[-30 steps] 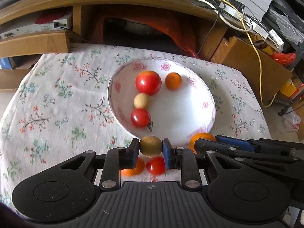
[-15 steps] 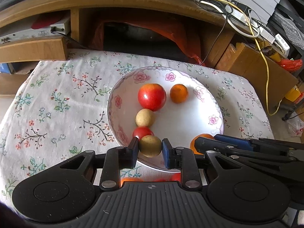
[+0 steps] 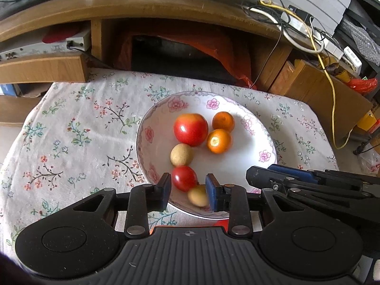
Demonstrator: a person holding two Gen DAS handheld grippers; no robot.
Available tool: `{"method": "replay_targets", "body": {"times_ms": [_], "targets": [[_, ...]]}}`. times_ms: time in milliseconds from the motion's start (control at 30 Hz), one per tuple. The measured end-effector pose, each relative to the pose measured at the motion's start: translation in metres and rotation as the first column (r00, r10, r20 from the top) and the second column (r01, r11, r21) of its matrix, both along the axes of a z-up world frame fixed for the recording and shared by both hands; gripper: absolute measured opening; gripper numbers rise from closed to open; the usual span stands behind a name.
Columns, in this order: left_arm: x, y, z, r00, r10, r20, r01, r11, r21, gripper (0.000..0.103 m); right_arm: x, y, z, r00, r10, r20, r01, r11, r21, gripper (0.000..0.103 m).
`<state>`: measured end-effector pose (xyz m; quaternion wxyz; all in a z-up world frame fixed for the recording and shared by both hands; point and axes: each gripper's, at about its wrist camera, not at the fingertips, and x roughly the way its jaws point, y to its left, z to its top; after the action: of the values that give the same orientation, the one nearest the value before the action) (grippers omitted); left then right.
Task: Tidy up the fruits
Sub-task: 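Carry the kiwi and mandarin over the white bowl and open both tools, then move the right tool to the table and grasp a small yellow-brown fruit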
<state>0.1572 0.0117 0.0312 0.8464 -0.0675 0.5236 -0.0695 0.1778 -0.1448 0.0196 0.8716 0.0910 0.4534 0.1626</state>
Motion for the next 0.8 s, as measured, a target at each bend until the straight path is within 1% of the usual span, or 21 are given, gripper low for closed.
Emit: {"method": "replay_targets", "body": {"times_ms": [267,500,800], "targets": [[-0.011,0.002,0.017,1.000,-0.003,0.006,0.003,1.000,0.001,0.042,-0.012,0.001,0.012,1.000,-0.002,0.016,0.002,1.000,-0.002,0.030],[-0.027,0.006,0.027,1.000,-0.007,-0.004,0.007,1.000,0.014,0.042,-0.025,0.005,0.016,1.000,0.013,0.013,-0.013,1.000,-0.005,0.030],[-0.050,0.010,0.036,0.999,-0.030,-0.031,0.031,0.999,0.030,0.042,-0.049,0.009,0.011,0.999,0.028,-0.024,-0.027,1.000,0.007,0.030]]}}
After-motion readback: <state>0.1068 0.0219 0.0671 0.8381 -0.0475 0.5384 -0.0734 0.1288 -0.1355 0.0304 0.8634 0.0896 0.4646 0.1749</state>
